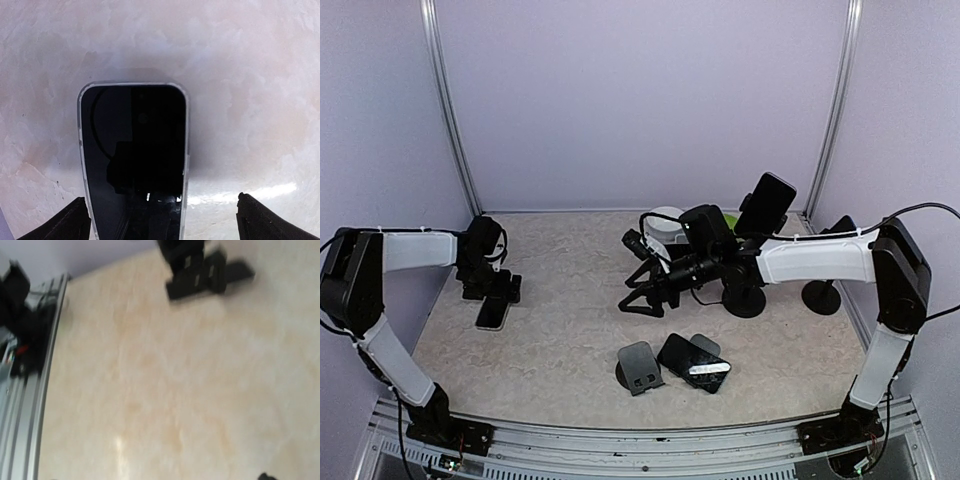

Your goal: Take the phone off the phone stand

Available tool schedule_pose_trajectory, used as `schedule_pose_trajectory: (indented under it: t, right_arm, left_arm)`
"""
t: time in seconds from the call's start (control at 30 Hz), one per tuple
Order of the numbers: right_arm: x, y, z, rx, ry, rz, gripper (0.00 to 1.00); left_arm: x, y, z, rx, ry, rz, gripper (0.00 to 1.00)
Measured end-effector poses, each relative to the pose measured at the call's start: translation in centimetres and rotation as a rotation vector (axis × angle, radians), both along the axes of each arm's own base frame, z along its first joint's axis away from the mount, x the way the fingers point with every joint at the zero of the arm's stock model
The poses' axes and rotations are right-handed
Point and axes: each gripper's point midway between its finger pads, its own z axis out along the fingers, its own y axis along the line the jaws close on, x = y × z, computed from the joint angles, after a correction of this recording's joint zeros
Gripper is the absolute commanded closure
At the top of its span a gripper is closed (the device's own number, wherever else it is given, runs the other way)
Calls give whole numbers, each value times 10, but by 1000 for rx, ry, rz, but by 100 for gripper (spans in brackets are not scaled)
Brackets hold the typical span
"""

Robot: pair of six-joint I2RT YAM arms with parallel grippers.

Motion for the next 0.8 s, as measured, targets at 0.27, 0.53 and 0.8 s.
schedule_pose_trajectory:
  t: [0.27,0.53,0.8]
  right_arm:
    - [-11,-17,-28,-115,46,102,30]
    - [-23,-21,-69,-213,155,171,44]
    - [-27,-17,-81,-253,195,216,49]
  left_arm:
    - [5,-26,23,-9,-85,-83,1]
    - [5,-44,30,27,-118,-153,1]
    - [7,-38,44,68,-164,-139,1]
